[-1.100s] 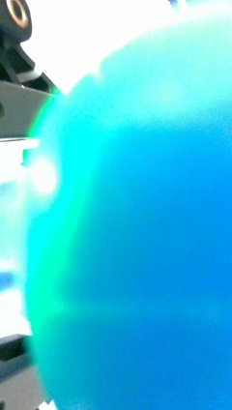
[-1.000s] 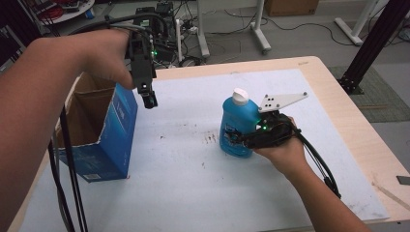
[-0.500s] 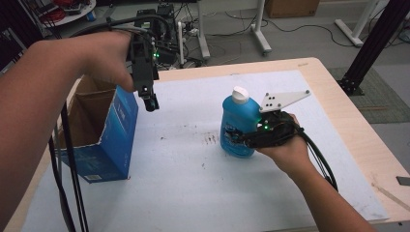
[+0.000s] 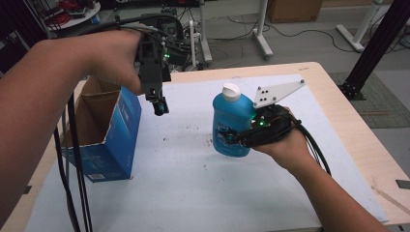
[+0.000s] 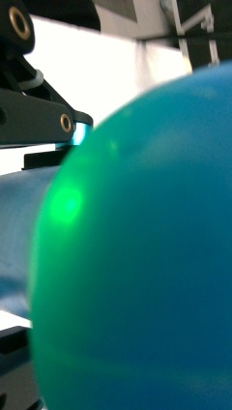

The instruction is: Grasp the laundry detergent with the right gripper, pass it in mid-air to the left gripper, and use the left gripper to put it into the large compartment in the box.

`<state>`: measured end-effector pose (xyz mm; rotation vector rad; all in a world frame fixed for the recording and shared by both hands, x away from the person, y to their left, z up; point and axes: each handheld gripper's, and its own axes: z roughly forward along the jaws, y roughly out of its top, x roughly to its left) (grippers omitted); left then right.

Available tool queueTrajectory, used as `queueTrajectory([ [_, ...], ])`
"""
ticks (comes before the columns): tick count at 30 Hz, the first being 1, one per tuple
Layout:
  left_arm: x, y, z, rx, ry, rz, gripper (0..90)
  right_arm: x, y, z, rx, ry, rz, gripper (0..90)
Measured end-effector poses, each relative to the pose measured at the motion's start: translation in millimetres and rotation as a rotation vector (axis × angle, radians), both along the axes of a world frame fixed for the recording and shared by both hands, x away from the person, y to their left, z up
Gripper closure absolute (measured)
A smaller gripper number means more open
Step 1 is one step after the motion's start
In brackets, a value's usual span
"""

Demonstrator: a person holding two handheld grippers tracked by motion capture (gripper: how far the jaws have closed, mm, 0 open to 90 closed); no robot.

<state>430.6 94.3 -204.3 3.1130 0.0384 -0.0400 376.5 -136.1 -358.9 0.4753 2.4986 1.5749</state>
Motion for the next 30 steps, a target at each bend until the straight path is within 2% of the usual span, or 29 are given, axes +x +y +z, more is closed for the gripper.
queueTrajectory([
  [1, -4.8, -3.1, 1.9, 0.005, -0.002, -0.010, 1.7, -2.2, 5.5, 4.7, -0.007, -0.005, 0.027, 46.2],
  [2, -4.8, -3.1, 1.9, 0.005, -0.002, -0.010, 1.7, -2.2, 5.5, 4.7, -0.007, -0.005, 0.027, 46.2],
  [5, -15.5, -9.0, 5.1, 0.003, 0.001, -0.027, 1.7, -6.7, 15.4, 11.2, -0.015, 0.001, 0.075, 46.2],
  [14, -37.1, -23.2, 10.3, 0.010, 0.012, -0.063, 1.7, -12.7, 36.2, 16.7, -0.029, 0.007, 0.179, 46.3],
  [20, -48.0, -31.2, 10.3, 0.007, 0.017, -0.085, 1.7, -17.1, 46.8, 20.0, -0.029, 0.004, 0.219, 46.3],
  [22, -52.8, -36.2, 8.6, 0.023, 0.022, -0.095, 1.7, -18.6, 51.8, 21.9, -0.021, 0.013, 0.237, 46.4],
  [27, -56.4, -40.9, 7.2, 0.033, 0.031, -0.097, 1.7, -20.1, 58.6, 24.0, -0.032, 0.015, 0.258, 46.4],
  [30, -59.1, -43.9, 5.8, 0.036, 0.033, -0.094, 1.7, -22.1, 64.0, 26.1, -0.028, 0.031, 0.269, 46.5],
])
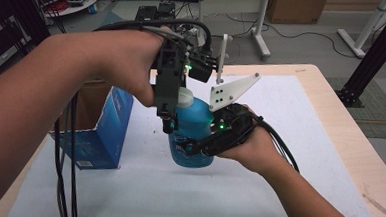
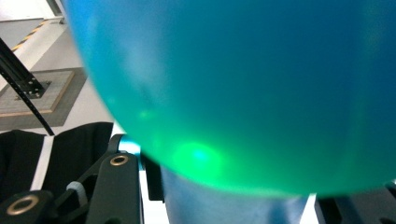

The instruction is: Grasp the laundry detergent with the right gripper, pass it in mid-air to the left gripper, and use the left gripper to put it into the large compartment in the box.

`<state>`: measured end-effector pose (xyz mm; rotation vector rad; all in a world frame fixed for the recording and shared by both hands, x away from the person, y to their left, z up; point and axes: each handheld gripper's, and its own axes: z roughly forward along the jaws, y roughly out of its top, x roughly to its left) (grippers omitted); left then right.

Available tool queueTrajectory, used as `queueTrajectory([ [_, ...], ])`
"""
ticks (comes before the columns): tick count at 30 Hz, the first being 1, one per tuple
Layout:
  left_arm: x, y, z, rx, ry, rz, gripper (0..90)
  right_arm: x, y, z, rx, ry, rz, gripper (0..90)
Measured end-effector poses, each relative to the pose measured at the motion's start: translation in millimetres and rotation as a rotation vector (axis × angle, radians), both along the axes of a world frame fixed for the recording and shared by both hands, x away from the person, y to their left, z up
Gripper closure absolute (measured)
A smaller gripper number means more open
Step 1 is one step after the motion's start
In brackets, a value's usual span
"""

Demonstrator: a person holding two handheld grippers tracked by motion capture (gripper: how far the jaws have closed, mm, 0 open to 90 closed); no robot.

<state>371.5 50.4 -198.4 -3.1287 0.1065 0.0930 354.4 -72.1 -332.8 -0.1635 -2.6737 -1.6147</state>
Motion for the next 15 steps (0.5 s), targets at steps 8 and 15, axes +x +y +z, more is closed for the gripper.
queueTrajectory([
  [8, -4.2, -3.1, -4.1, 0.011, 0.010, 0.016, 1.7, -1.1, 10.7, 5.3, 0.015, 0.004, 0.027, 46.5],
  [15, -6.1, -4.8, -6.3, 0.023, 0.008, 0.033, 1.7, -1.1, 13.0, 6.5, 0.025, -0.002, 0.030, 46.4],
])
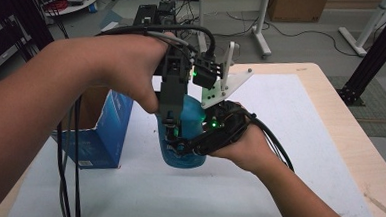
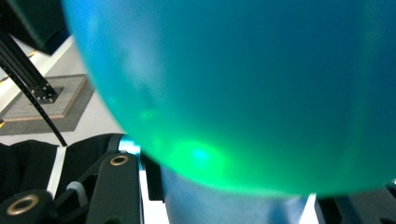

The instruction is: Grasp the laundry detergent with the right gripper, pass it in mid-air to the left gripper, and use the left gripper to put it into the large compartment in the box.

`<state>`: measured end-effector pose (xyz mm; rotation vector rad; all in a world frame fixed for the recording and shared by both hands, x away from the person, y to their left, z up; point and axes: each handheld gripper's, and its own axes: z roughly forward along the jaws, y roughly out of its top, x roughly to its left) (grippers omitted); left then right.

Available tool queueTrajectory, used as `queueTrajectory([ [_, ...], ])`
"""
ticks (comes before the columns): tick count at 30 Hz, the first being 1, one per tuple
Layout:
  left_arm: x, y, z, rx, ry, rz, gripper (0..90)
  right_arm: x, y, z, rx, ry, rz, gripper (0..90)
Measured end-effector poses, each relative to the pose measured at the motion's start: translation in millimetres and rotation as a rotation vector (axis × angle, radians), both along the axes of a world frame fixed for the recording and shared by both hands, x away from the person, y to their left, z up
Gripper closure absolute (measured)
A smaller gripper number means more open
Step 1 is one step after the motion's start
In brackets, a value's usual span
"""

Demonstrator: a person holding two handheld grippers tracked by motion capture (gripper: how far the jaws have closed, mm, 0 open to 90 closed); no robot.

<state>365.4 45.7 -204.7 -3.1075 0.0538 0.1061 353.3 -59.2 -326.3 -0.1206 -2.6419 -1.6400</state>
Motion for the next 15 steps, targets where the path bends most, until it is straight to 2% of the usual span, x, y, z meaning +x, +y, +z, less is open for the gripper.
queueTrajectory([
  [5, 1.3, -0.6, -0.7, 0.008, -0.003, 0.018, 7.5, 2.1, -2.1, 0.2, 0.004, -0.008, -0.009, 46.5],
  [6, 1.3, -0.6, -0.7, 0.008, -0.003, 0.018, 7.5, 0.3, -2.6, 1.2, 0.012, 0.023, -0.005, 46.5],
  [15, 3.2, 0.0, -0.6, 0.004, -0.009, 0.028, 12.9, 0.5, -4.1, 1.8, 0.013, 0.021, -0.010, 46.5],
])
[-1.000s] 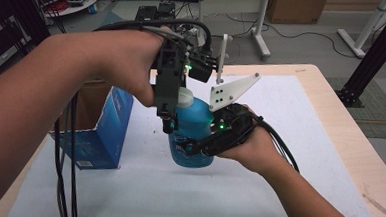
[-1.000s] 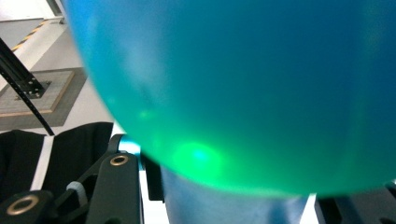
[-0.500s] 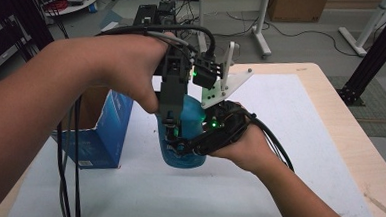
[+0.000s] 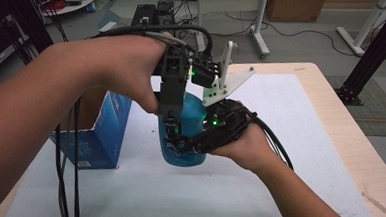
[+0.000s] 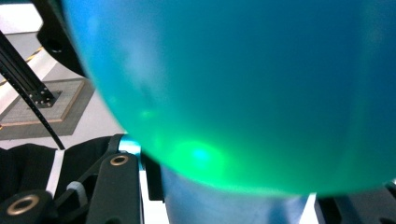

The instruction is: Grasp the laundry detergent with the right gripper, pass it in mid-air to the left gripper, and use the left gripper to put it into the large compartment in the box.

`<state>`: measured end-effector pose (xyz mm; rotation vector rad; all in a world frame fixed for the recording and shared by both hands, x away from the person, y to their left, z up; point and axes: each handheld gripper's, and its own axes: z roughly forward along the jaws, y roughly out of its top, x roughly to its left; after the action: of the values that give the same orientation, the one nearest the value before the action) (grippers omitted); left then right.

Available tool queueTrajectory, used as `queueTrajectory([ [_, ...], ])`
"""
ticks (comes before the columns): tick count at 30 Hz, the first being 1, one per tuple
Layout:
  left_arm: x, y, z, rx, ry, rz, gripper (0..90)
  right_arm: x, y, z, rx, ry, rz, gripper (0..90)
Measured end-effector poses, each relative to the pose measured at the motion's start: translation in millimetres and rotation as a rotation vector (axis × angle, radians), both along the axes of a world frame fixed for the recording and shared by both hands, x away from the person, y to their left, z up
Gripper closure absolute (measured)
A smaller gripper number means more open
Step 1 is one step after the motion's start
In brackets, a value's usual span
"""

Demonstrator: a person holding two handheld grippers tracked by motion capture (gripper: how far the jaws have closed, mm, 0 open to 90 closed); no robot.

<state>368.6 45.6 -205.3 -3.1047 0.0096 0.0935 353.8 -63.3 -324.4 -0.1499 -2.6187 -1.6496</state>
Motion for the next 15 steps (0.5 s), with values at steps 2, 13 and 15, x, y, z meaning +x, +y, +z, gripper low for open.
queueTrajectory([
  [2, -0.3, -0.2, 0.2, -0.002, -0.003, 0.001, 14.4, 0.1, 0.3, 0.0, 0.004, 0.001, -0.001, 46.6],
  [13, -0.5, -2.9, 0.2, -0.005, -0.011, -0.001, 21.9, 0.9, 1.1, -0.7, 0.006, -0.003, -0.001, 46.6],
  [15, -0.3, -3.0, 0.1, -0.003, -0.010, -0.002, 22.6, 0.9, 1.0, -0.6, 0.006, -0.002, -0.003, 46.6],
])
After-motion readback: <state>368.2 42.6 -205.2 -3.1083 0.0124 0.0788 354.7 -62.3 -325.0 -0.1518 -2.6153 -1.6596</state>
